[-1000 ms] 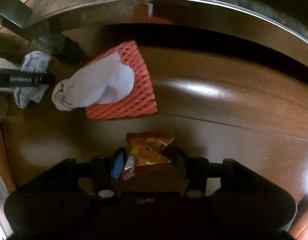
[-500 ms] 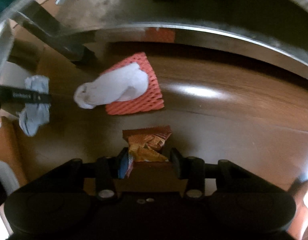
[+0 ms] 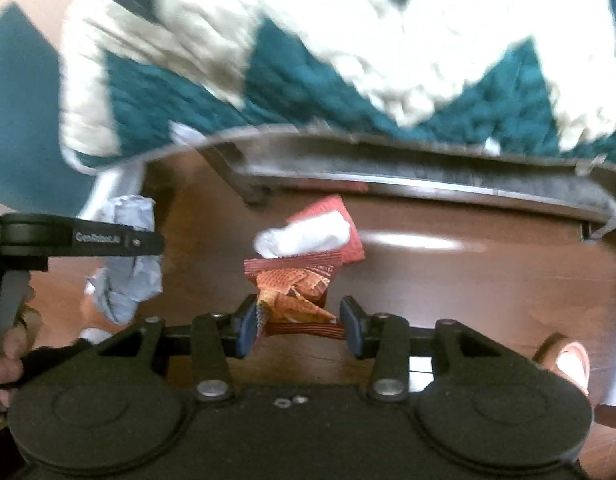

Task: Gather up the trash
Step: 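Carry the crumpled paper with the left tool while the right tool carries the snack wrapper to the wastebasket, then open the left tool over the wastebasket while the right tool releases the snack wrapper inside, then lower both tools to the white tissue and orange foam net on the floor, then grasp the white tissue with the left tool while the right tool grasps the orange foam net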

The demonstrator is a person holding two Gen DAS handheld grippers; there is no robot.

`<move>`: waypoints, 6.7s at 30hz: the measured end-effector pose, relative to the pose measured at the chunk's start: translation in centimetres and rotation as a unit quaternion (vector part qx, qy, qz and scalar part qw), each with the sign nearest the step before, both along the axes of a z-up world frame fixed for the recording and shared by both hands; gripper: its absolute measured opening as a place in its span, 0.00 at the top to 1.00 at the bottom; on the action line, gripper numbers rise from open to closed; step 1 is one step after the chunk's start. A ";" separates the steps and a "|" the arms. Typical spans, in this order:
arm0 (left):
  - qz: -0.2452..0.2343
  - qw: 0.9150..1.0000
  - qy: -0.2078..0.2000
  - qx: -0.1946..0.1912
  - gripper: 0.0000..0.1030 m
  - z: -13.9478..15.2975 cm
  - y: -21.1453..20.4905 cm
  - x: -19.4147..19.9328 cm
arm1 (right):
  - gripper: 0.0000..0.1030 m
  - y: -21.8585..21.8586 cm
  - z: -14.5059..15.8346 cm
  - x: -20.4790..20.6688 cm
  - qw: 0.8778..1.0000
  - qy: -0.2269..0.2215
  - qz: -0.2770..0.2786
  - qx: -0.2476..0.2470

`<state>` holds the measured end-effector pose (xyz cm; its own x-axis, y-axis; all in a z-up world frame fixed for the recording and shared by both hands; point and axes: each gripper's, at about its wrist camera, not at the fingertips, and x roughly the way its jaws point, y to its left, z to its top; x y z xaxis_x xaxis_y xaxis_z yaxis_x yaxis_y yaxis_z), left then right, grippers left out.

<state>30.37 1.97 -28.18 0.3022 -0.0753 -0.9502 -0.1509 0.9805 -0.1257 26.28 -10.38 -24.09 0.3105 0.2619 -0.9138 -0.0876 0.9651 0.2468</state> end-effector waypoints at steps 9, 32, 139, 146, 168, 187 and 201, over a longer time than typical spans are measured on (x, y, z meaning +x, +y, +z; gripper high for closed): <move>0.006 0.997 -0.068 -0.019 0.79 10.3 1.0 -6.8 | 0.59 1.6 10.7 -5.6 0.996 -0.076 0.029 0.022; 0.037 0.961 -0.271 -0.033 0.79 30.6 10.5 -12.4 | 0.59 12.3 30.0 -6.0 0.950 -0.277 0.141 0.032; -0.015 0.961 -0.274 -0.023 0.00 30.5 9.2 -10.9 | 0.47 9.6 29.9 -4.7 0.952 -0.243 0.176 0.060; -0.050 0.971 -0.229 -0.048 0.00 23.9 5.0 -8.2 | 0.47 3.5 23.1 -2.9 0.973 -0.192 0.122 0.036; -0.209 0.976 -0.029 0.059 0.00 -3.0 -2.5 3.0 | 0.47 -1.8 -4.7 4.1 0.989 -0.015 0.138 -0.055; -0.220 0.973 0.060 0.031 0.05 -20.7 -2.6 10.2 | 0.47 2.6 -21.6 9.1 0.969 0.010 0.238 -0.069; -0.205 0.975 0.083 -0.012 0.51 -24.0 -2.3 11.1 | 0.47 4.7 -24.8 9.2 0.962 -0.012 0.252 -0.102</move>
